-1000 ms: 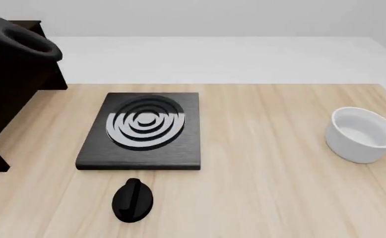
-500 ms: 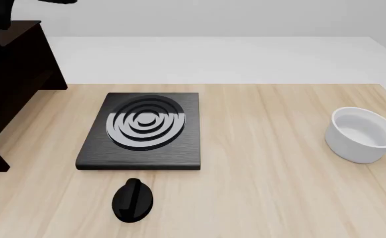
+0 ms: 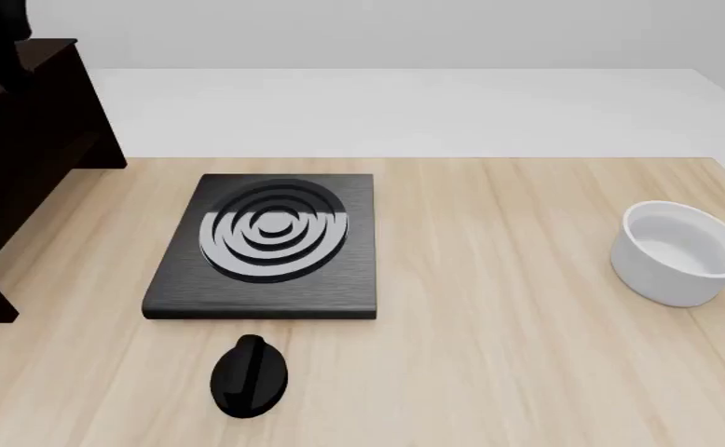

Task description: Put the frying pan on the cabinet shelf.

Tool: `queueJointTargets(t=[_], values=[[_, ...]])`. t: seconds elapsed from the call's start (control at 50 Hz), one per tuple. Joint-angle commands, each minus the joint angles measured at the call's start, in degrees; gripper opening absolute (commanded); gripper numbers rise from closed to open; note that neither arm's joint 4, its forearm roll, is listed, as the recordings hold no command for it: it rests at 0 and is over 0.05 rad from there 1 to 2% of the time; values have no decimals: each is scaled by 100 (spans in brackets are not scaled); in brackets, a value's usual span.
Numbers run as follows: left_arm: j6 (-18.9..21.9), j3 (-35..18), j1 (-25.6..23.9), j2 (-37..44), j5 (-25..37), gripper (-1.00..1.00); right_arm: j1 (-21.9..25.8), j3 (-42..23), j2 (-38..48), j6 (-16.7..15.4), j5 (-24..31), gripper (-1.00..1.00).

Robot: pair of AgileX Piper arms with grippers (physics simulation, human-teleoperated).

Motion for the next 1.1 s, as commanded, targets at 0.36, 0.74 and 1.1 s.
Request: queueJointTargets(t=[0.36, 0.74, 1.1], values=[[-385, 101, 632, 728, -795, -100, 55, 106, -36, 15, 31, 100], [-400, 605, 842, 1057, -1331, -100, 69, -80, -54, -30, 209, 100], [-590, 975, 1059, 1403, -1803, -100, 62, -178, -55, 3, 329, 100]])
